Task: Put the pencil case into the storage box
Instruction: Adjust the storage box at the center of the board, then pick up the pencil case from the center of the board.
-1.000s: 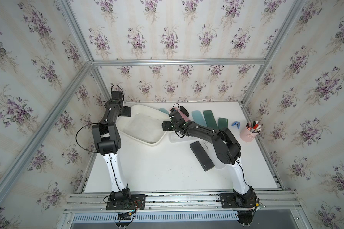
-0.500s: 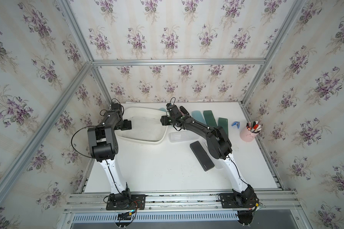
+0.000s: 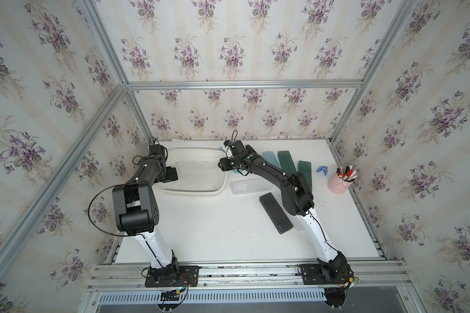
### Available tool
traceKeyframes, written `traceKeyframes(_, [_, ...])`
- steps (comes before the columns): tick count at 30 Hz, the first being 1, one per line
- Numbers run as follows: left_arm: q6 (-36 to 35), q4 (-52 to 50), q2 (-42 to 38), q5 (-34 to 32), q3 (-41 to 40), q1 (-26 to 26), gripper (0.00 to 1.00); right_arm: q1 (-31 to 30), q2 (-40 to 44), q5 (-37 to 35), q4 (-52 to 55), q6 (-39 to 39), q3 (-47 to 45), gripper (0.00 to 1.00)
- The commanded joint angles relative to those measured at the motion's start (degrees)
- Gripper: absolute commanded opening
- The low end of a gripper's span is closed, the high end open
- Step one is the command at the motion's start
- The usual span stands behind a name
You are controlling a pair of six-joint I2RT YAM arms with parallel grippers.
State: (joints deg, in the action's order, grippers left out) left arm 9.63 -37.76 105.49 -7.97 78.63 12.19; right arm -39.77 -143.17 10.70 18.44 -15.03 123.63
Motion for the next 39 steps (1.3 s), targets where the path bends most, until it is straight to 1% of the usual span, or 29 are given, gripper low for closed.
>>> traceKeyframes(1, [1.7,-1.3,-1.1,-3.4,-0.5,0.1,0.99,-0.2,0.2,2.0,0.5,0.4,0.3,0.62])
traceKeyframes(3, [2.5,0.9,-3.5,-2.9,-3.1,0.1,0.99,-0.2,0.8,1.6,1.0,1.1,0.2,0.67])
traceKeyframes(4, [2.8,2.0,-4.8,-2.6,-4.6,0.1,0.99,-0.1,1.5,0.4,1.7,1.7,0.1,0.72])
traceKeyframes(5, [3.6,2.9,-6.7,-2.3,-6.0,0.0,0.99,0.1,2.6,-1.9,2.5,2.3,-0.4,0.8])
traceKeyframes(6, [4.3,3.3,-8.5,-2.4,-7.2,0.0,0.99,0.4,4.3,-4.0,2.9,2.8,-1.8,0.86])
traceKeyframes(10, [4.6,4.8,-16.1,-1.6,-10.4,-0.6,0.99,4.0,12.5,-9.4,4.9,2.7,-8.0,0.99])
traceKeyframes(12, [2.6,5.1,-19.9,1.9,-11.0,-1.2,0.99,6.1,17.5,-11.3,6.8,2.4,-12.4,1.0])
traceKeyframes(14, [0.5,4.2,-22.7,5.1,-10.5,-2.1,0.99,7.3,22.4,-13.3,8.4,4.1,-17.8,1.0])
traceKeyframes(17, [1.3,0.9,-24.0,9.7,-9.0,-3.4,0.99,7.8,29.2,-18.0,12.8,6.4,-25.9,1.0])
traceKeyframes(18, [1.9,0.6,-26.0,10.5,-9.1,-4.5,0.99,7.7,30.8,-18.3,13.9,6.4,-28.1,1.0])
traceKeyframes(21, [3.5,1.6,-27.5,12.9,-11.1,-7.8,0.99,7.4,37.5,-16.5,13.4,4.4,-39.4,1.0])
traceKeyframes(24, [4.2,1.7,-28.2,14.1,-12.9,-9.6,0.99,6.7,43.0,-18.3,11.8,2.9,-50.6,1.0])
traceKeyframes(28, [4.5,2.6,-30.4,15.6,-16.3,-11.3,0.99,6.6,49.2,-18.0,9.5,2.2,-61.4,1.0])
traceKeyframes(30, [4.9,3.0,-31.4,15.8,-17.6,-12.4,0.99,6.4,51.6,-17.0,8.1,1.9,-65.1,1.0])
traceKeyframes(33, [4.9,3.3,-32.1,15.2,-18.9,-14.1,0.99,5.7,52.3,-16.1,7.3,1.9,-68.2,0.99])
traceKeyframes(39, [4.7,3.2,-33.1,14.6,-20.5,-14.7,0.99,2.1,51.9,-19.2,7.4,2.0,-70.3,0.99])
